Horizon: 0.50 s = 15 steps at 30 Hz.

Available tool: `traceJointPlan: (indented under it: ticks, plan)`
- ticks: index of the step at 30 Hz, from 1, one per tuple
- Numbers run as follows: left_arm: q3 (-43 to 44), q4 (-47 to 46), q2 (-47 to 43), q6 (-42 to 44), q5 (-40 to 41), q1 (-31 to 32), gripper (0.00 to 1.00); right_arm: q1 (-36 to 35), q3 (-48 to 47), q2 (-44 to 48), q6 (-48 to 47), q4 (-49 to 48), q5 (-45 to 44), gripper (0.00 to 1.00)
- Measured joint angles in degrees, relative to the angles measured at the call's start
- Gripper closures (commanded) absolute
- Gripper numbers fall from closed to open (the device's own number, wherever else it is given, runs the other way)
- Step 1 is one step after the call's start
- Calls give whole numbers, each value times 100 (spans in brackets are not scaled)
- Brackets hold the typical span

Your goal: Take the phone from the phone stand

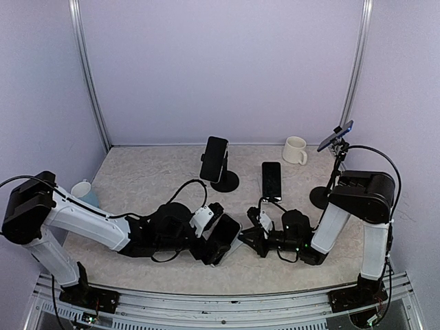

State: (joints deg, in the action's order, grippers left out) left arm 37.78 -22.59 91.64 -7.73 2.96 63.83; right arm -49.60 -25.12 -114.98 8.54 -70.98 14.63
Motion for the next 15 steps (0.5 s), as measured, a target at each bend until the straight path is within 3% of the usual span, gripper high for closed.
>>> traceJointPlan:
  ticks: [8,15]
  plan:
    - [350,55,328,-57,420,216,2,0,-92,-57,9,28,42,88]
    - [435,173,404,-146,782,249,11,0,-87,-70,13,-11,31,88]
